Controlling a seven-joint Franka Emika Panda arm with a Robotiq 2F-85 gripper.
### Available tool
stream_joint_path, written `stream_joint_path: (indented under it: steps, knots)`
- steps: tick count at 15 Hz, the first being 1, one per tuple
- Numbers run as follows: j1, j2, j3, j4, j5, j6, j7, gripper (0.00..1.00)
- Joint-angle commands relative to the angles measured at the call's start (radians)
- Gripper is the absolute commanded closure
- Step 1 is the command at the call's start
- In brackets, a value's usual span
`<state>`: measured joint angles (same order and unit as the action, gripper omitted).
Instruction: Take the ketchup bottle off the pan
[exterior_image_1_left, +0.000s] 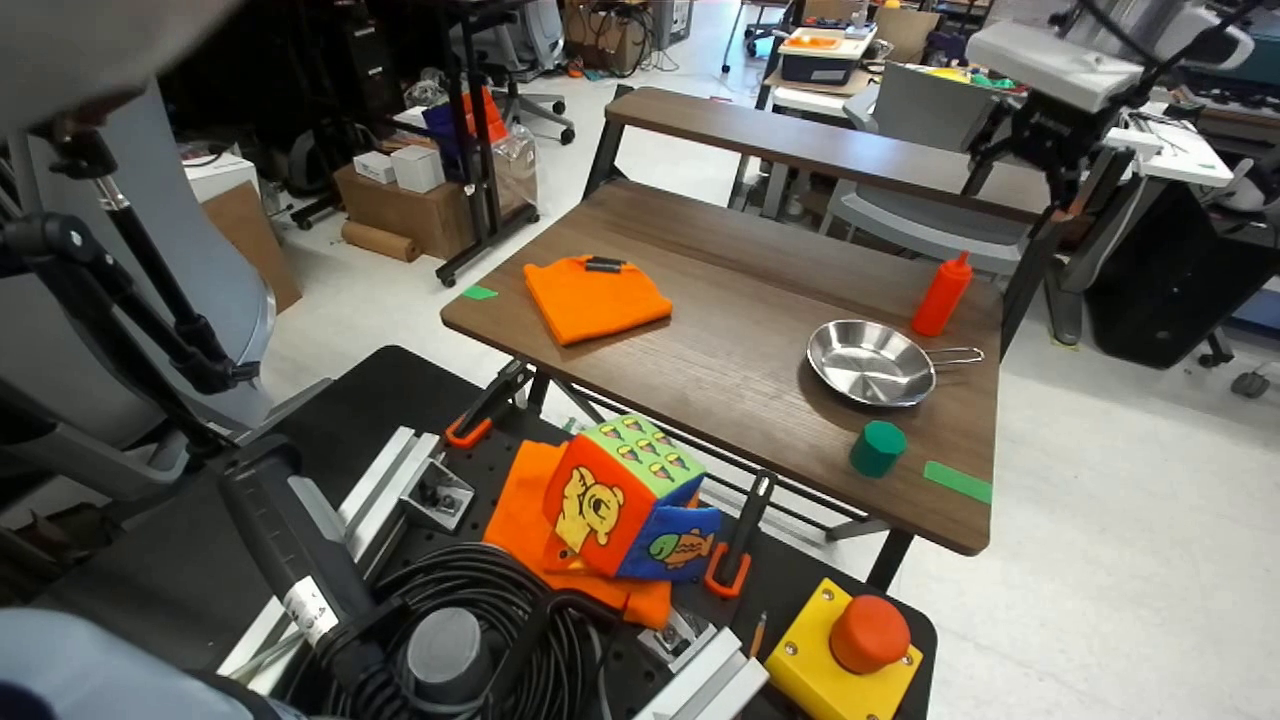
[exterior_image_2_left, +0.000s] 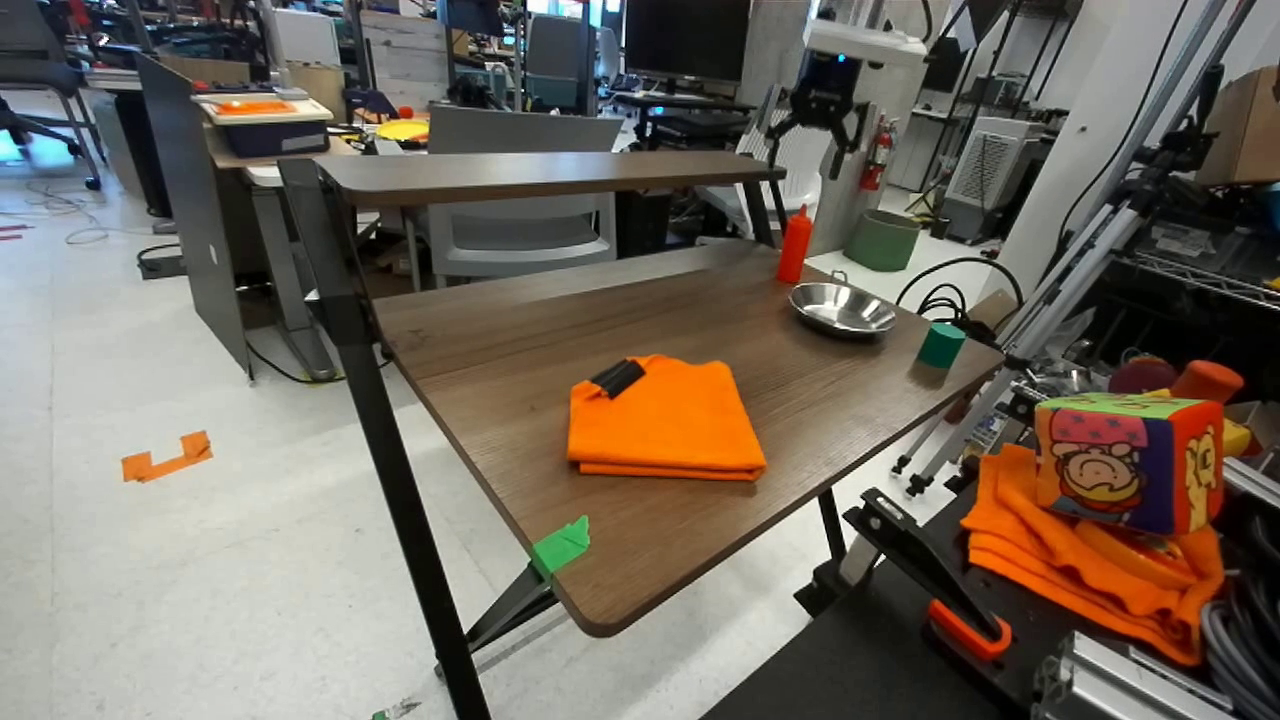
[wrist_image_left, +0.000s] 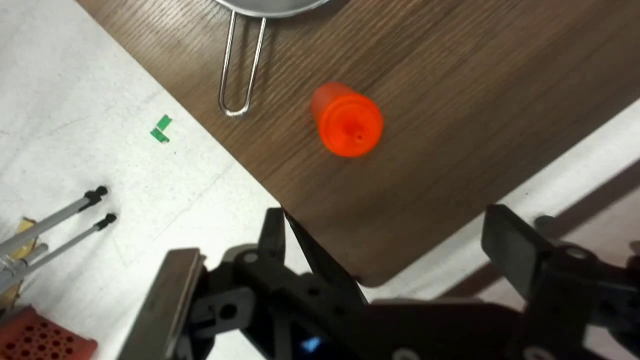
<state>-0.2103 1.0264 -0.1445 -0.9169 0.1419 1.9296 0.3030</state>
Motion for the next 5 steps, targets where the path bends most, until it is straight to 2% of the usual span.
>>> stream_joint_path:
  steps: [1,5]
  knots:
    - [0.017,-0.200,0.001,-0.234,-0.033,0.150,-0.160,0.00]
    - [-0.012,-0.305,0.009,-0.418,0.001,0.205,-0.254,0.00]
